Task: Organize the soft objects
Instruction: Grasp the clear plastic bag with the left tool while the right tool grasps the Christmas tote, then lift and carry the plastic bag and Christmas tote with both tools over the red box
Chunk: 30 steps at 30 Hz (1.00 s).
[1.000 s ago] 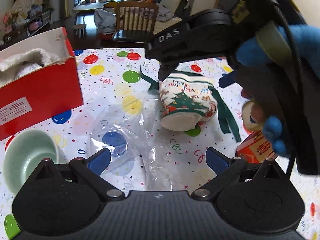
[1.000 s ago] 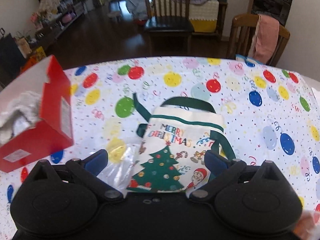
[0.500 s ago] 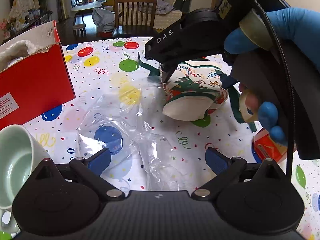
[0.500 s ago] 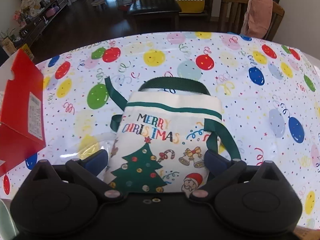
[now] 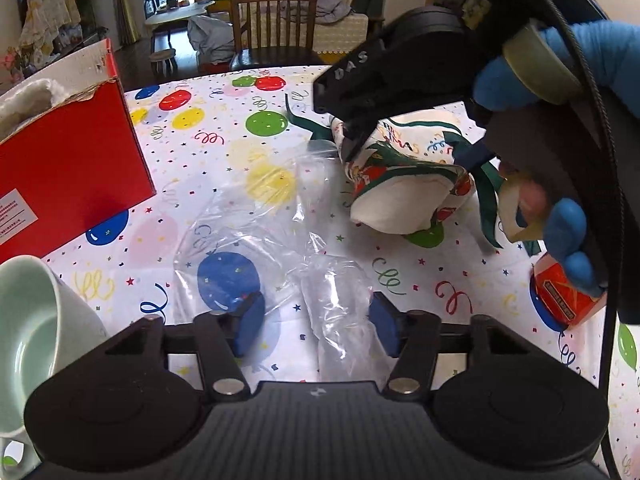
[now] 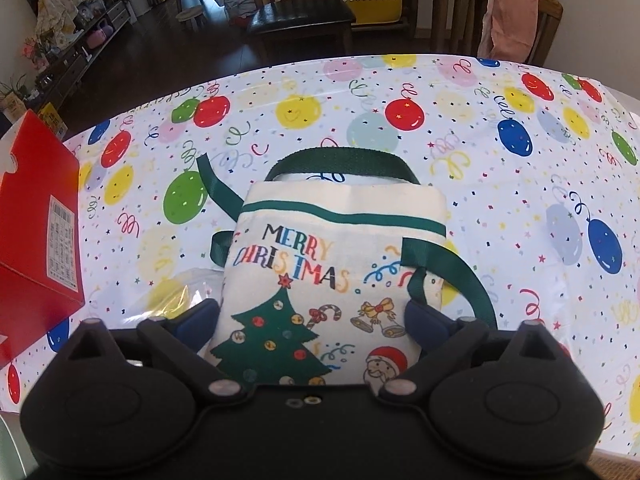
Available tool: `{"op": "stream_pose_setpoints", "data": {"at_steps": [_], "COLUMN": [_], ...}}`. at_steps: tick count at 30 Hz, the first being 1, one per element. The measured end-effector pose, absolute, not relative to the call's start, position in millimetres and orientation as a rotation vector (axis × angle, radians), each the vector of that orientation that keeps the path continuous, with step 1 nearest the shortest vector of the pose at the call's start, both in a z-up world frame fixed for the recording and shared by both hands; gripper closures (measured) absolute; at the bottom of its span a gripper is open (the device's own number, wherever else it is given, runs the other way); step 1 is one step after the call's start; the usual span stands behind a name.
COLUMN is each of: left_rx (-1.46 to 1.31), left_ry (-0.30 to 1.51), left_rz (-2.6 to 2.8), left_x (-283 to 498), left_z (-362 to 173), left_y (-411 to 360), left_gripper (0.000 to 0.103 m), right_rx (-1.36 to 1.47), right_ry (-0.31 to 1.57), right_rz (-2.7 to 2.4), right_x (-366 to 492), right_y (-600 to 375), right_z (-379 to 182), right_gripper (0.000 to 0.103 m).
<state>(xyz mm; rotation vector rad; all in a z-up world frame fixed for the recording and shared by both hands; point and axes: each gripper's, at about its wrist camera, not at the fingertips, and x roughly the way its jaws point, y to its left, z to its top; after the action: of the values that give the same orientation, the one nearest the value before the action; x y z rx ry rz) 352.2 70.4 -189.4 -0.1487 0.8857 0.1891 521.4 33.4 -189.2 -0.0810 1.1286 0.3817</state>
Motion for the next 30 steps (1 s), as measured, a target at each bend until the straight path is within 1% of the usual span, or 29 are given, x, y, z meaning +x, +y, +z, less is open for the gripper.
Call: {"op": "stream_pose_setpoints", "data": {"at_steps": [1, 3, 4, 6, 7, 8, 9, 10, 11, 12, 13, 15, 18, 20, 30], "left_rx": [-0.148, -0.136, -0.133, -0.147, -0.151, -0.156, -0.162, -0.166, -0.165, -0.165, -0.167, -0.172, -0.181, -0.185, -0.208], "left_ry": [0.885, 0.883, 0.883, 0.882, 0.881, 0.882, 0.885, 0.886, 0.886, 0.886, 0.886, 0.883, 0.874, 0.867, 0.835], "left_rz": [0.189, 0.195, 0.198, 0.195, 0.194, 0.191, 0.185, 0.182, 0.187, 0.19, 0.192, 0.196, 0.193, 0.191, 0.167], "left_x": [352, 352, 351, 351, 350, 350, 350, 350, 350, 349, 349, 348, 346, 345, 337], "left_z": [-189, -188, -187, -186, -186, -185, -185, -186, -185, -185, -184, -183, -179, -176, -154], "left_y": [71, 70, 70, 71, 72, 72, 73, 74, 74, 74, 75, 76, 78, 78, 79], "left_gripper": [0.051, 0.06, 0.064, 0.068, 0.07, 0.075, 0.076, 0.079, 0.079, 0.079, 0.08, 0.08, 0.08, 0.081, 0.082], "right_rx": [-0.076, -0.07, -0.069, -0.069, -0.067, -0.063, -0.055, -0.046, -0.036, -0.03, -0.03, -0.034, -0.03, -0.015, 0.08], "right_ry": [1.128, 1.125, 1.124, 1.118, 1.113, 1.109, 1.106, 1.103, 1.1, 1.097, 1.092, 1.075, 1.041, 1.023, 0.949], "right_rz": [0.385, 0.389, 0.392, 0.399, 0.404, 0.413, 0.424, 0.435, 0.451, 0.464, 0.471, 0.481, 0.497, 0.501, 0.557], "right_x": [521, 520, 519, 517, 516, 515, 514, 513, 511, 509, 507, 502, 498, 496, 477], "right_y": [33, 32, 31, 31, 31, 31, 30, 30, 30, 30, 30, 30, 28, 25, 8], "right_z": [-189, -189, -189, -187, -187, -186, -185, -183, -182, -181, -180, -178, -172, -166, -129], "right_gripper": [0.01, 0.017, 0.019, 0.031, 0.034, 0.042, 0.052, 0.056, 0.065, 0.07, 0.072, 0.083, 0.09, 0.091, 0.094]}}
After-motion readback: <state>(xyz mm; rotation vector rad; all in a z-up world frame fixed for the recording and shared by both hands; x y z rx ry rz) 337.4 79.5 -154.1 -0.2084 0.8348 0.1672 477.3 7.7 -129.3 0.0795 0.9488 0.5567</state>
